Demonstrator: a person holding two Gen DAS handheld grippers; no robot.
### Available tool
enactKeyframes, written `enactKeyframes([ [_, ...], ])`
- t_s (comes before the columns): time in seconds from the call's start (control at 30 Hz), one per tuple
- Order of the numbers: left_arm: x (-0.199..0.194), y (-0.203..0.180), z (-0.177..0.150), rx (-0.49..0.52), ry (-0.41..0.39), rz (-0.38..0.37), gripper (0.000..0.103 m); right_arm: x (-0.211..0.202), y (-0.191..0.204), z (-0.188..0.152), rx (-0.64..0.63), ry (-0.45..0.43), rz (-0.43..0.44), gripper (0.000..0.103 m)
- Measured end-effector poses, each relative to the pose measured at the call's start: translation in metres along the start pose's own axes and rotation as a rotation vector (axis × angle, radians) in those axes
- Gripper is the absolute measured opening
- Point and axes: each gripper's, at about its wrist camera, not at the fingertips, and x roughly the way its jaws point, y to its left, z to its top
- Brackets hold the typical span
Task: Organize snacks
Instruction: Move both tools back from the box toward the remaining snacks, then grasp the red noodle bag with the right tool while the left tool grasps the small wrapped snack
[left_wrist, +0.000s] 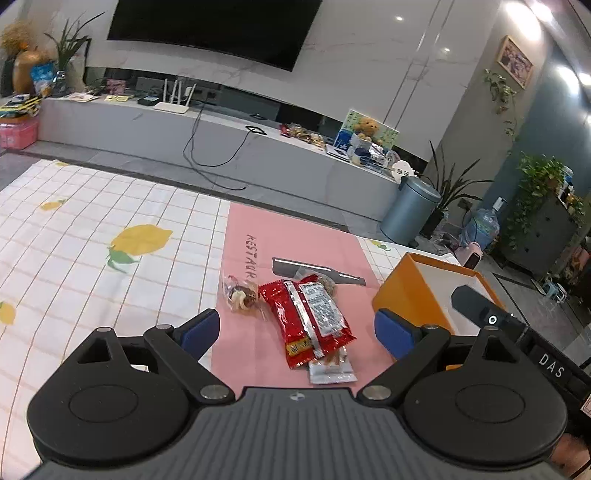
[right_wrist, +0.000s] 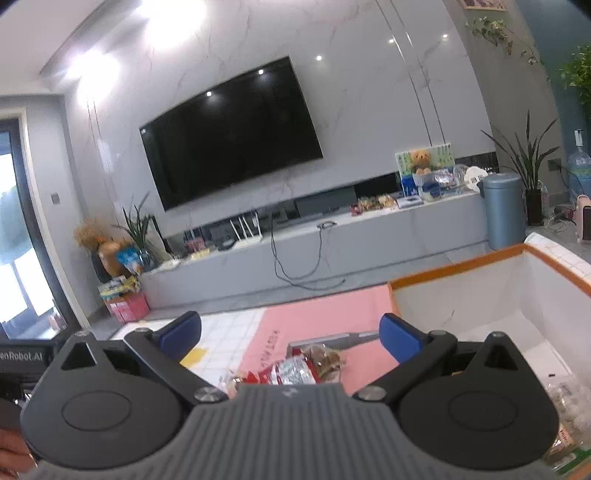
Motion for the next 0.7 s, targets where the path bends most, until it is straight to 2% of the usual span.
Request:
enactKeyframes([
  [0.17,0.028,0.017,-0.001,0.041,0.000,0.028,0.103,0.024,0.006,-0.018,0.001,0.050,-0.037,0.100],
  [0.23,0.038,0.021,0.002,0.059,0.028,0.069,0.103,0.035,0.011,-0.024,-0.026,0.065,-0.042,0.100],
  [0.4,0.060,0.028,0.008,0.093,0.068,0.084,0.103,0.071,0.025,-0.044,-0.144,0.126,-0.058,0.100],
  [0.47,0.069,0.028,0.010,0.102,0.081,0.098,0.103,0.085,0.030,-0.047,-0.213,0.161,-0.022,0.100],
  [0.7,0.099,0.026,0.015,0.169,0.120,0.129,0.103,0.113,0.044,-0.059,-0.303,0.185,-0.036,0.100],
])
